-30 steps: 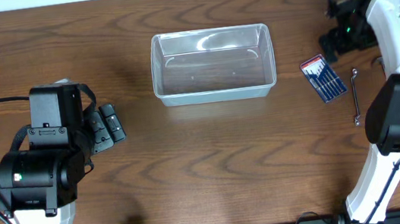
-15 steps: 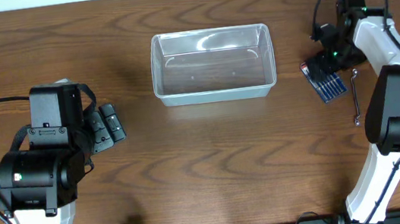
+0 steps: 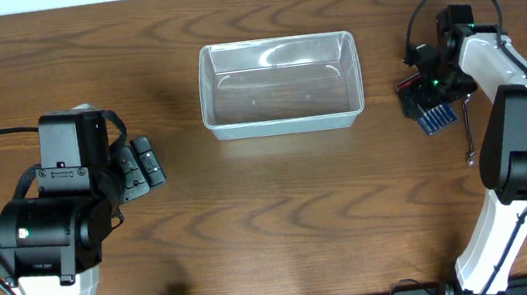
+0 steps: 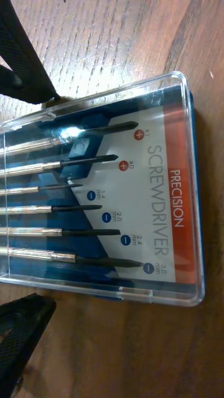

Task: Pack container
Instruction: 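Release the container and move the right gripper to the screwdriver case, then grasp the blue precision screwdriver case with the right gripper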

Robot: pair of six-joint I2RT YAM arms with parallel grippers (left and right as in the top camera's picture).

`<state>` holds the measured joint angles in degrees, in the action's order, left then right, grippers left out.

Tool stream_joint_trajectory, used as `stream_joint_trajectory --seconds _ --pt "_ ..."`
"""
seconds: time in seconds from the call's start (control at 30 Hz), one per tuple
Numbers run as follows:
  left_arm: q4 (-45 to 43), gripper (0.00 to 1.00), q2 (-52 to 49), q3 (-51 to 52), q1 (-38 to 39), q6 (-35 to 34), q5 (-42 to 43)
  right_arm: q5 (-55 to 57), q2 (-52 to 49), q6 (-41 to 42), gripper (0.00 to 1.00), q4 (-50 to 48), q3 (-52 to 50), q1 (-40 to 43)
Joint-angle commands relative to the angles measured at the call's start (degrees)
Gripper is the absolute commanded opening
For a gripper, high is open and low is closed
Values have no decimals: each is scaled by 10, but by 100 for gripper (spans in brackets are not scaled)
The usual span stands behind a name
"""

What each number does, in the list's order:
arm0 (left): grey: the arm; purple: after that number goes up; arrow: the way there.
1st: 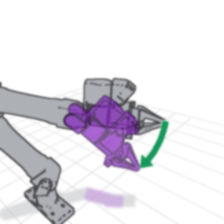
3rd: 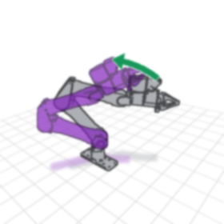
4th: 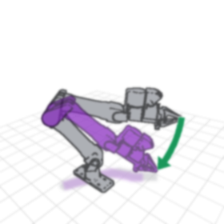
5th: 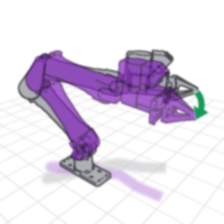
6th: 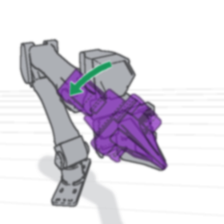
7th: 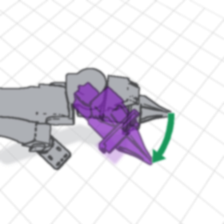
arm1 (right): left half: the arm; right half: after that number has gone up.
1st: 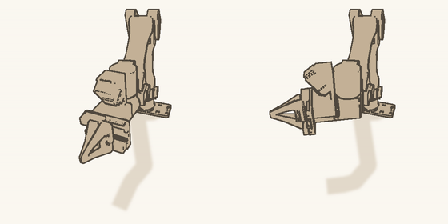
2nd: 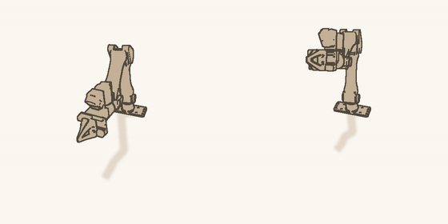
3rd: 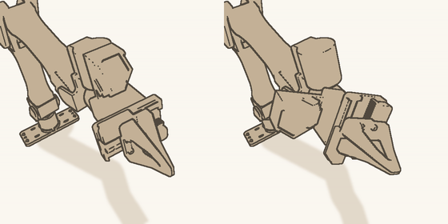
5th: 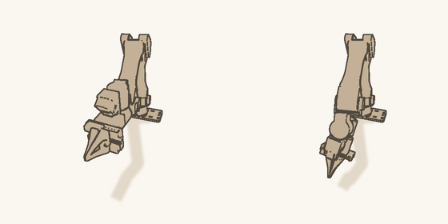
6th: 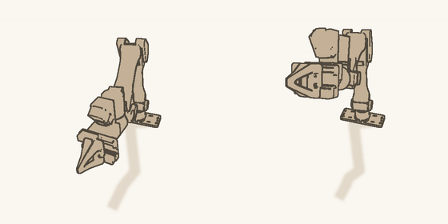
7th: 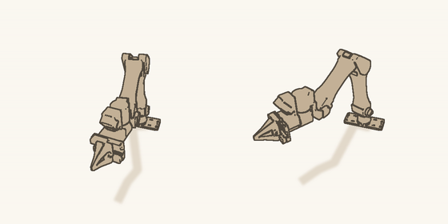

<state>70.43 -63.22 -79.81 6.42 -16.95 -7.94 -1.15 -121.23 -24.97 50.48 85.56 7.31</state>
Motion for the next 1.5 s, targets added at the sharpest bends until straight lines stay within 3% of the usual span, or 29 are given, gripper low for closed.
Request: stream_joint_trajectory --seconds 0.0,1.13,1.27,1.47 --pt "0 98 -1 -7 -3 -8 -7 -6 1 -9 99 -3 -6 -2" --pt "1 98 -1 -7 -3 -7 -7 -6 -8 -9 99 -16 -33 -2" --pt "1 98 -1 -7 -3 -7 -7 -7 -8 -8 95 -20 -44 -2" --pt "0 98 -1 -7 -3 -7 -7 -8 -8 -3 77 -21 -45 -2"
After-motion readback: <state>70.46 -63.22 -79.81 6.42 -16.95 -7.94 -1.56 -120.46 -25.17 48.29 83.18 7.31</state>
